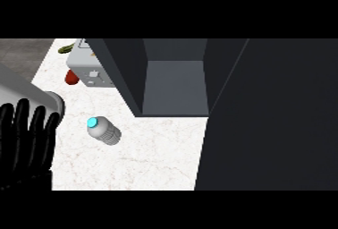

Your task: Pick up the bottled water, place it into the cabinet and close the cabinet

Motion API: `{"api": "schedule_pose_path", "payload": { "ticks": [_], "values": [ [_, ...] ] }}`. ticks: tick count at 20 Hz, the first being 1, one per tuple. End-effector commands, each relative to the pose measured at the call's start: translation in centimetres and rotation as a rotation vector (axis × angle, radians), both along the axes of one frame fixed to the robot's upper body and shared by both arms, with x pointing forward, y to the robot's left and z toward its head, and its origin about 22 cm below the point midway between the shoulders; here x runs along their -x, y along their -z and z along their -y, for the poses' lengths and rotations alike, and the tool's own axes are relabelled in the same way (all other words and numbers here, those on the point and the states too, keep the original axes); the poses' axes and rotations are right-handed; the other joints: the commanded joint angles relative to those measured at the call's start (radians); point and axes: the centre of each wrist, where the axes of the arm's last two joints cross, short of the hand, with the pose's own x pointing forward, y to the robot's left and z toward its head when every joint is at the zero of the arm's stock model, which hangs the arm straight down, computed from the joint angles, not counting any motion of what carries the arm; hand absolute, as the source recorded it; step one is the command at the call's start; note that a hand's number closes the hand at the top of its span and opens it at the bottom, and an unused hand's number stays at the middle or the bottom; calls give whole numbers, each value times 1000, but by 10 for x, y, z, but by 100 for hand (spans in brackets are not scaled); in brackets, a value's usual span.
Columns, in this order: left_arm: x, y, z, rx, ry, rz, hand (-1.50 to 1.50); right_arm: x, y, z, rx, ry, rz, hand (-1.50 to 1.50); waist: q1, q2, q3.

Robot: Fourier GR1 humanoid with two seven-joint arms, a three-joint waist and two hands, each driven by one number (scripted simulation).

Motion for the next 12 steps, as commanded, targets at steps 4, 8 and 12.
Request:
{"api": "schedule_pose_path", "payload": {
  "ticks": [4, 8, 12],
  "values": [
    [-12, 1, 4, -21, -59, 40, -150, 34, -33, 10, -6, 11, 76, -150, -5, 1, -1],
    [-16, 8, -10, -57, -57, 34, -150, 28, -26, 8, -13, 28, 88, -150, -4, 1, -1],
    [-18, 7, -15, -41, -78, 28, -150, 30, -29, 3, -12, 36, 78, -150, -4, 1, -1]
  ]
}}
